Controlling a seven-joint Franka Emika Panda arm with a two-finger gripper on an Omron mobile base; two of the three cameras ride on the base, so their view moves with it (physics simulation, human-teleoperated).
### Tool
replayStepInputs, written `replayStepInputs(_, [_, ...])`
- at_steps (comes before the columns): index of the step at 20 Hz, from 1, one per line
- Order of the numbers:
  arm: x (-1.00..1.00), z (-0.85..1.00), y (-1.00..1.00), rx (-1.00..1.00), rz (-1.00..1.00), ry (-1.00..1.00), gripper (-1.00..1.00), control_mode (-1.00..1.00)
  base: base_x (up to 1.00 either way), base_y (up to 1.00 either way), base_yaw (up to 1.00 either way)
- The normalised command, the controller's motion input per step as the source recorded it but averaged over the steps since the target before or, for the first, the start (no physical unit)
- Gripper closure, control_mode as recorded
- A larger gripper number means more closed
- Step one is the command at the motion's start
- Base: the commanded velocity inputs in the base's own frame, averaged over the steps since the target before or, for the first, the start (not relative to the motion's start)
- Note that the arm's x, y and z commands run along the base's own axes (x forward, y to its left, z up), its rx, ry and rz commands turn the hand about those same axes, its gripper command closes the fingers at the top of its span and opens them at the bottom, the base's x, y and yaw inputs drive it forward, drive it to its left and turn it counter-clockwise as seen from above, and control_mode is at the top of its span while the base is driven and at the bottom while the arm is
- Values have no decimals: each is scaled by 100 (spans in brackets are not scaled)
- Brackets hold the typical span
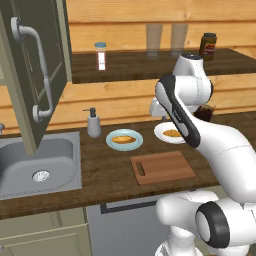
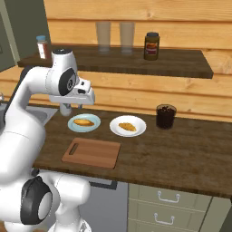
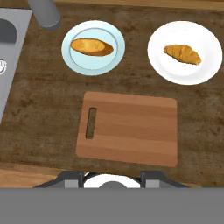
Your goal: From the different types of pastries on the counter, select a croissant and place it on the cutting board. Then retrieve a jar of jam from the cabinet and place it alongside the croissant on the cutting board.
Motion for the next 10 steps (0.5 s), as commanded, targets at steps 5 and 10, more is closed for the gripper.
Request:
replayStepInputs(5, [-3,-11,0,0,0,0,-100,-100,0,0,0])
replayStepInputs(10, [0,-32,0,0,0,0,-100,-100,0,0,0])
